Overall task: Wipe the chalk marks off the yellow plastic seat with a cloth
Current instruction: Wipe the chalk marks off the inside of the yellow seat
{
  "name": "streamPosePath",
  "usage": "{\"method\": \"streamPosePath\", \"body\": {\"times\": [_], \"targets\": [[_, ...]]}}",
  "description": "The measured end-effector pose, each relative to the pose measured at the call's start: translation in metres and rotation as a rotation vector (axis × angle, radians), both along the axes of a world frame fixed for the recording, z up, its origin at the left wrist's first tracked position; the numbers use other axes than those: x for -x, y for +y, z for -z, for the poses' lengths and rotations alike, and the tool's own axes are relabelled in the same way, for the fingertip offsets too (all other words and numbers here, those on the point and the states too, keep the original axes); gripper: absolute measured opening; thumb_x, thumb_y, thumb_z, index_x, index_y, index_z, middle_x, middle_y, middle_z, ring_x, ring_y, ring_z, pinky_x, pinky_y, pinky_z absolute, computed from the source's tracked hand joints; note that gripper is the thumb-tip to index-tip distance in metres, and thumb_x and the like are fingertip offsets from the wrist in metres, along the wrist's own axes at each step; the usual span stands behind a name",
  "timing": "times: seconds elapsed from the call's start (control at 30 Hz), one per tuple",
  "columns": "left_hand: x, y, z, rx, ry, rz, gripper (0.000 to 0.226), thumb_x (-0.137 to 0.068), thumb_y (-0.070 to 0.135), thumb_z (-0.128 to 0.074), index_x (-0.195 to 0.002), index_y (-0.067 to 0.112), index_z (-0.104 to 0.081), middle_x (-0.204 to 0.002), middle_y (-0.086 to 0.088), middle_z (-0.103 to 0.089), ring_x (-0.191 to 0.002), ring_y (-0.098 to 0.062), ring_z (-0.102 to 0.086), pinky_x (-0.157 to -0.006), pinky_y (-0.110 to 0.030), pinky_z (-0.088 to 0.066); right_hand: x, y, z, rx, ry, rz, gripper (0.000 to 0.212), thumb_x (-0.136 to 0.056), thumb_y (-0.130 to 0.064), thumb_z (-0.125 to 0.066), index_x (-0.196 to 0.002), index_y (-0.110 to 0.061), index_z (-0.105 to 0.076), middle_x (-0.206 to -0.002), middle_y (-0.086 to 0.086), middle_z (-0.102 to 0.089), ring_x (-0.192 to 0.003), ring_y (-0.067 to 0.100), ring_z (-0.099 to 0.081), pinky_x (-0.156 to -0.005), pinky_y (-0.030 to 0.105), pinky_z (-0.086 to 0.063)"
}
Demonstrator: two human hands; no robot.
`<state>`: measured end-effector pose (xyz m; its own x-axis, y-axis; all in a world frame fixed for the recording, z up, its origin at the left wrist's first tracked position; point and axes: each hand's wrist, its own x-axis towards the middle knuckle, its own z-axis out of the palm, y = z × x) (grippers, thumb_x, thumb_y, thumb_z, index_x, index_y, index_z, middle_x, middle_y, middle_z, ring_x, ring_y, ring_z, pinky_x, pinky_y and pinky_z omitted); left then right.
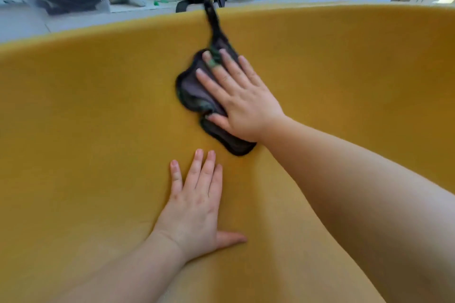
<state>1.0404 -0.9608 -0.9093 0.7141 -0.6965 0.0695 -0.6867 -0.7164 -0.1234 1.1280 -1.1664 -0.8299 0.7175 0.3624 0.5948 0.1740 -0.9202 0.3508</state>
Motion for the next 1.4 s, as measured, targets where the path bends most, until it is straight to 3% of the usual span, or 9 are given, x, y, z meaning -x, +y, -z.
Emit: {"method": "streamPosePath", "body": {"times": [0.17, 0.27, 0.47, 0.63, 0.87, 1.07, 1.2, 1.3, 1.4], "targets": [[-0.002, 0.000, -0.005, -0.029, 0.058, -0.004, 0.140, -0.054, 0.100, -0.038, -0.148, -0.003, -0.037, -0.162, -0.022, -0.020, -0.151, -0.042, -0.006, -0.110, -0.077, -0.011, -0.018, -0.007, -0.032, -0.721, -0.109, 0.568, 0.095, -0.096, -0.065, -0.030, -0.162, -0.004, -0.001, -0.167, 0.029, 0.006, -0.153, 0.051, 0.004, -0.124, 0.061, 0.001], [-0.002, 0.001, -0.007, -0.074, 0.056, -0.024, 0.141, -0.059, 0.099, -0.032, -0.157, 0.002, -0.002, -0.165, -0.014, 0.012, -0.147, -0.037, 0.027, -0.109, -0.074, 0.014, -0.024, 0.067, -0.033, -0.477, -0.110, 0.226, 0.087, -0.097, -0.060, -0.037, -0.162, -0.009, -0.011, -0.169, 0.022, -0.004, -0.154, 0.050, 0.000, -0.125, 0.058, 0.000], [-0.001, 0.002, -0.010, -0.087, 0.048, -0.025, 0.138, -0.059, 0.098, -0.034, -0.155, 0.002, -0.014, -0.164, -0.014, -0.001, -0.147, -0.035, 0.016, -0.110, -0.072, 0.013, -0.013, 0.096, -0.011, -0.033, 0.029, -0.135, 0.078, -0.096, -0.055, -0.044, -0.162, -0.021, -0.021, -0.170, 0.010, -0.017, -0.157, 0.036, -0.010, -0.127, 0.050, -0.006], [-0.003, 0.002, -0.003, -0.024, -0.010, 0.049, 0.122, -0.054, 0.098, -0.037, -0.131, 0.005, -0.058, -0.156, -0.019, -0.036, -0.149, -0.040, -0.018, -0.109, -0.077, -0.011, 0.010, -0.030, 0.002, -0.188, 0.079, 0.289, 0.088, -0.094, -0.061, -0.043, -0.163, -0.018, -0.009, -0.171, 0.017, -0.002, -0.157, 0.040, -0.003, -0.127, 0.054, -0.002], [0.001, 0.001, -0.001, 0.070, -0.129, 0.083, 0.089, -0.061, 0.087, -0.046, -0.102, 0.010, -0.063, -0.125, -0.015, -0.059, -0.127, -0.038, -0.049, -0.103, -0.078, -0.026, 0.100, -0.048, 0.094, -0.457, 0.318, 0.619, 0.094, -0.093, -0.071, -0.026, -0.162, -0.010, -0.007, -0.168, 0.025, 0.005, -0.154, 0.047, -0.001, -0.125, 0.059, -0.003], [0.011, 0.007, -0.010, 0.165, -0.168, 0.017, 0.052, -0.074, 0.058, -0.048, -0.095, 0.013, -0.062, -0.114, -0.013, -0.061, -0.111, -0.034, -0.053, -0.107, -0.066, -0.032, 0.190, 0.015, 0.117, -0.195, 0.711, 0.172, 0.091, -0.091, -0.076, -0.022, -0.163, -0.020, -0.017, -0.170, 0.014, -0.004, -0.154, 0.043, 0.006, -0.124, 0.061, -0.014], [0.021, 0.020, -0.025, -0.066, -0.097, -0.104, 0.061, -0.083, 0.062, -0.042, -0.125, 0.019, -0.053, -0.145, -0.013, -0.044, -0.137, -0.035, -0.035, -0.115, -0.060, -0.022, 0.254, -0.015, 0.092, 0.064, 1.075, -0.198, 0.081, -0.096, -0.079, -0.016, -0.161, -0.039, 0.010, -0.169, -0.003, 0.018, -0.153, 0.025, 0.027, -0.123, 0.042, 0.019], [0.023, 0.041, -0.038, -0.144, -0.074, -0.192, 0.071, -0.087, 0.066, -0.042, -0.144, 0.024, -0.033, -0.161, -0.010, -0.017, -0.148, -0.034, -0.014, -0.119, -0.053, -0.015, 0.243, -0.093, 0.082, 0.067, 0.718, 0.292, 0.099, -0.085, -0.090, -0.017, -0.160, -0.031, 0.007, -0.170, 0.012, -0.015, -0.156, 0.033, -0.004, -0.126, 0.047, -0.001], [0.021, 0.061, -0.058, -0.241, -0.107, -0.191, 0.072, -0.086, 0.067, -0.044, -0.143, 0.025, -0.033, -0.160, -0.011, -0.016, -0.145, -0.034, -0.016, -0.116, -0.054, -0.019, 0.203, -0.112, 0.070, -0.222, 0.674, 0.863, 0.115, -0.076, -0.093, 0.003, -0.162, -0.017, 0.009, -0.170, 0.018, 0.010, -0.156, 0.040, 0.011, -0.125, 0.055, 0.006]]}}
